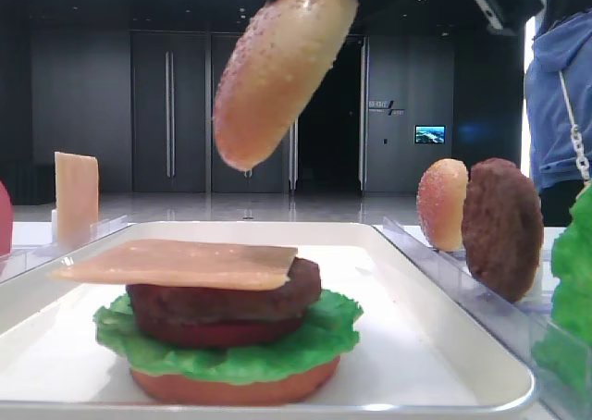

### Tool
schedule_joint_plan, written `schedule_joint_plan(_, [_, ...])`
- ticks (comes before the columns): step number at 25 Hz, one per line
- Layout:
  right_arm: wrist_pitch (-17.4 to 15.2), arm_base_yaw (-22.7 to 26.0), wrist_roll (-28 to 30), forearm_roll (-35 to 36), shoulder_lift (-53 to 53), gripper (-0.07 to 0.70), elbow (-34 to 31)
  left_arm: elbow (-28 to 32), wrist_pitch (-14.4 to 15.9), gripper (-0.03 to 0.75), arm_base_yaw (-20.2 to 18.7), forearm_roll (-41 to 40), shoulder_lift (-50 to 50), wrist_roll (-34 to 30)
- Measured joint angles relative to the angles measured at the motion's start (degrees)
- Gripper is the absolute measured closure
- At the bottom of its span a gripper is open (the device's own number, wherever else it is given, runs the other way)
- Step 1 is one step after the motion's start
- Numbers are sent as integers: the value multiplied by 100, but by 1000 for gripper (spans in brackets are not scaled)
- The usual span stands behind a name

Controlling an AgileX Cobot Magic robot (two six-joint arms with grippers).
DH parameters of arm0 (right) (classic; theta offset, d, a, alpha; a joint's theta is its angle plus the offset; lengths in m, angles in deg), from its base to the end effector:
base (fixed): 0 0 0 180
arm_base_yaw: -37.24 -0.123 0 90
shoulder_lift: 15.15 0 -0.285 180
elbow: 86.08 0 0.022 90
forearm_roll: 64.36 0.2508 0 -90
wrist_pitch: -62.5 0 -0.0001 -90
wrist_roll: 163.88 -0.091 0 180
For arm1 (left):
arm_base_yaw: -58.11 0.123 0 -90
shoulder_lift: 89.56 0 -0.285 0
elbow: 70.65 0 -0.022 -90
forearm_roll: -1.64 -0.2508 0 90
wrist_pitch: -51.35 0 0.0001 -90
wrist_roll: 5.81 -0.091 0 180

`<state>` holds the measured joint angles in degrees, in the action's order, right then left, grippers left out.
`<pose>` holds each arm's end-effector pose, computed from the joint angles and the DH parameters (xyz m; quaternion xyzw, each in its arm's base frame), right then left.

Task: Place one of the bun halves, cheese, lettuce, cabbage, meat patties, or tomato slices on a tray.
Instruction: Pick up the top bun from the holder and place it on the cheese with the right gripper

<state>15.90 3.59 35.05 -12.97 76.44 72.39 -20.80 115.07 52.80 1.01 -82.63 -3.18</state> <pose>0.2114 0.2029 0.2671 -0.1797 0.9006 0.3799 0.1109 -0.0067 0.0015 0.2669 0.0200 0.8680 -0.0289 0.4954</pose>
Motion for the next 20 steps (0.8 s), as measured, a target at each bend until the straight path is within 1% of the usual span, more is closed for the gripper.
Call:
schedule_joint_plan(2, [48, -80, 451, 469, -6, 395, -294, 0, 0, 325, 0, 0, 0, 0])
schedule_joint_plan(4, [198, -102, 1012, 960, -6, 395, -550, 0, 0, 325, 0, 0, 0, 0])
schedule_joint_plan(8, [229, -102, 1844, 1774, 108, 395, -818, 0, 0, 325, 0, 0, 0, 0])
schedule_joint_plan(12, [123, -102, 2490, 2430, 405, 395, -831, 0, 0, 325, 0, 0, 0, 0])
schedule_joint_plan(18, [-232, -85, 3401, 3331, 925, 395, -835, 0, 0, 325, 0, 0, 0, 0])
schedule_joint_plan(20, [-341, -59, 3577, 3523, 1047, 395, -835, 0, 0, 325, 0, 0, 0, 0])
